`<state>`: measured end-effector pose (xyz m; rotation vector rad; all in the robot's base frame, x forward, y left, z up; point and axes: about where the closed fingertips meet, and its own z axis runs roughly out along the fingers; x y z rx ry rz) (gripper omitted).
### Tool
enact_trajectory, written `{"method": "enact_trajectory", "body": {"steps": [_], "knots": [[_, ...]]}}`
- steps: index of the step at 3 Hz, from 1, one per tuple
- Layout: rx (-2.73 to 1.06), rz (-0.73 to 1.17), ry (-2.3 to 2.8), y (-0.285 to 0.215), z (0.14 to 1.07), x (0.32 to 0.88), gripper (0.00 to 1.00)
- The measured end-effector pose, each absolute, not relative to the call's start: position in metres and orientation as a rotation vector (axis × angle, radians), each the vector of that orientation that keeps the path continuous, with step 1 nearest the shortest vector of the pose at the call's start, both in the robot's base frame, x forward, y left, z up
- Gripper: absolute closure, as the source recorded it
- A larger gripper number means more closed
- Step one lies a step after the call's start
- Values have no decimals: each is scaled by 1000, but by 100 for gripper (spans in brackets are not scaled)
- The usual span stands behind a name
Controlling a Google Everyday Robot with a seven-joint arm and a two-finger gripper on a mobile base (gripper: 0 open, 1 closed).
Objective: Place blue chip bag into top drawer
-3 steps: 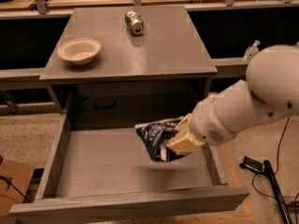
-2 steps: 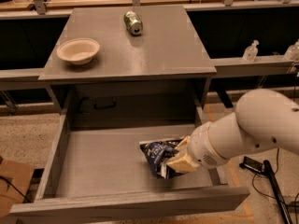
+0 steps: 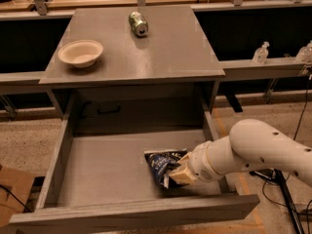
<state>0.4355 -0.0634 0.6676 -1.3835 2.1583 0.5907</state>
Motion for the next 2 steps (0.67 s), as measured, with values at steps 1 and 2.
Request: {"method": "enact_trajectory", "body": {"steps": [1, 2], "knots": [[-1347, 524, 2033, -53, 701, 463, 35], [-1390, 458, 1897, -38, 744, 481, 12]]}}
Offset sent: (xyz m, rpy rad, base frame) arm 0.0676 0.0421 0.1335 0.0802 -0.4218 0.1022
